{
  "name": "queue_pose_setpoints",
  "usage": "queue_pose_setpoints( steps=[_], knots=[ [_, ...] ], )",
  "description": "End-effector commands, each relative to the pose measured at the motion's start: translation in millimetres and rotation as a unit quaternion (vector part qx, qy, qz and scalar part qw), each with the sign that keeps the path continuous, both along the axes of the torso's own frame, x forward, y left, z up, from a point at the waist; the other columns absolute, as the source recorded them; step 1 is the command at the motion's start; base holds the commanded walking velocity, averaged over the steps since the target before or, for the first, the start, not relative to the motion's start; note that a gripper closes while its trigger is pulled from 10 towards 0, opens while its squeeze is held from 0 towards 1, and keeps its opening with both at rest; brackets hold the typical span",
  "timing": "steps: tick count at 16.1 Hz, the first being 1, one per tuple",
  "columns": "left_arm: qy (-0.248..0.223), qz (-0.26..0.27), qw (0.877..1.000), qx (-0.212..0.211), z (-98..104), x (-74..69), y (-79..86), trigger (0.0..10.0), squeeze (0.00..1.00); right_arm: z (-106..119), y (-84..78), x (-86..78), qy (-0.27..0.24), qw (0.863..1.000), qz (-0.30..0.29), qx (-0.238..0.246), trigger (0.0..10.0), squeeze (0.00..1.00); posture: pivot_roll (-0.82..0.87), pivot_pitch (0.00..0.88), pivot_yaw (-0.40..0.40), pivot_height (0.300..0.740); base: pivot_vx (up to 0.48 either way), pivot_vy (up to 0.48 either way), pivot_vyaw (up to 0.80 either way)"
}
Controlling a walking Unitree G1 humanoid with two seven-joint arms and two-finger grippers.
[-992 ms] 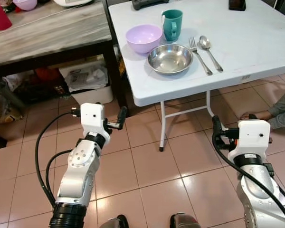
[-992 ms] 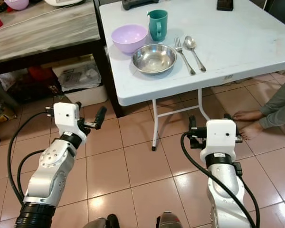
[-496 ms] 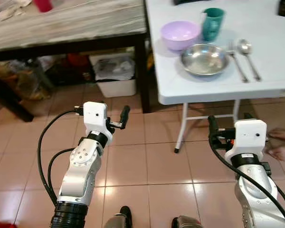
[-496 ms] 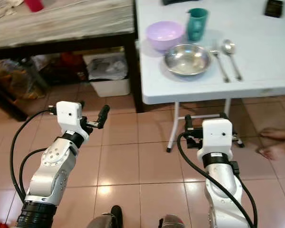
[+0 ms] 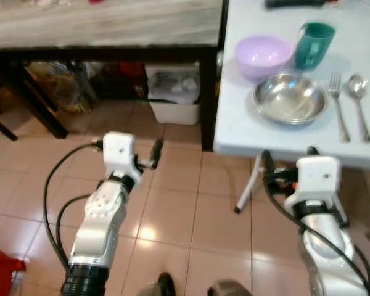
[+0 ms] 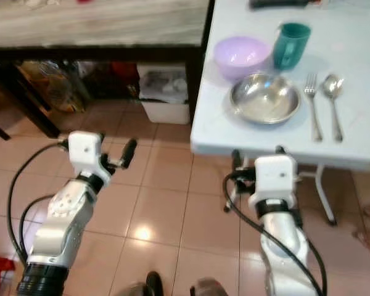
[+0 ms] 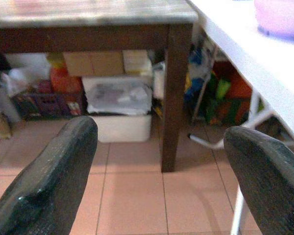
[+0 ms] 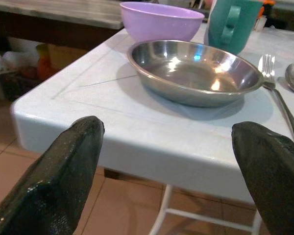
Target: Setting the table
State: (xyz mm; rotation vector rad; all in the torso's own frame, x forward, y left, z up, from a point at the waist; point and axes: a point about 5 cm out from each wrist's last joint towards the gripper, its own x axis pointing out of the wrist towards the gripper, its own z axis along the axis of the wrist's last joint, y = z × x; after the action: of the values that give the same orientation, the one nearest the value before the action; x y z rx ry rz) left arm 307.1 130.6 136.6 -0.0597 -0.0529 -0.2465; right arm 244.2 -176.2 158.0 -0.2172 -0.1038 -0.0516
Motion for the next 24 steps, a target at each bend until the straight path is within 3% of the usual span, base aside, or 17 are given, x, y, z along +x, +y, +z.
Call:
queue_pose_setpoints(
  steps=[1, 7, 10, 13, 14, 20, 24],
  knots=[
    [-0.006, -0.003, 1.000, 0.003, 3, -0.3, -2.5, 10.0, 0.00, 0, -4.3, -1.5, 0.001, 1.000, -0.008, 0.006, 10.0, 0.00, -0.31, 0.211, 0.106, 0.740, 0.000, -0.326, 0.00],
    [-0.001, -0.019, 1.000, -0.011, 1, -1.8, -1.3, 10.0, 0.00, -4, -7.3, 0.0, 0.018, 1.000, -0.024, -0.001, 10.0, 0.00, -0.31, 0.212, 0.104, 0.740, 0.000, -0.103, 0.00],
    [0.003, -0.022, 1.000, -0.019, 1, -0.8, -4.6, 10.0, 0.00, -2, -5.9, -0.8, 0.016, 1.000, -0.018, 0.020, 10.0, 0.00, -0.32, 0.214, 0.101, 0.740, 0.000, 0.000, 0.00],
    [0.000, -0.026, 0.999, -0.021, 2, -1.2, -6.1, 10.0, 0.00, -2, -6.0, -0.8, 0.020, 0.999, -0.019, 0.017, 10.0, 0.00, -0.32, 0.216, 0.096, 0.740, 0.000, 0.000, -0.67],
    [0.003, -0.034, 0.999, -0.041, 3, -2.0, -8.3, 10.0, 0.00, -2, -6.6, -1.1, 0.019, 1.000, -0.018, 0.017, 10.0, 0.00, -0.32, 0.217, 0.093, 0.740, 0.000, 0.000, -0.75],
    [0.002, -0.049, 0.998, -0.032, 2, -4.0, -13.1, 10.0, 0.00, -2, -9.8, -1.8, 0.020, 1.000, -0.020, 0.010, 10.0, 0.00, -0.33, 0.218, 0.086, 0.740, 0.000, 0.000, -0.07],
    [0.002, -0.054, 0.998, -0.034, 2, -4.3, -14.1, 10.0, 0.00, 1, -10.1, -1.7, 0.014, 1.000, -0.018, 0.008, 10.0, 0.00, -0.33, 0.216, 0.084, 0.740, 0.000, -0.296, 0.00]
  ],
)
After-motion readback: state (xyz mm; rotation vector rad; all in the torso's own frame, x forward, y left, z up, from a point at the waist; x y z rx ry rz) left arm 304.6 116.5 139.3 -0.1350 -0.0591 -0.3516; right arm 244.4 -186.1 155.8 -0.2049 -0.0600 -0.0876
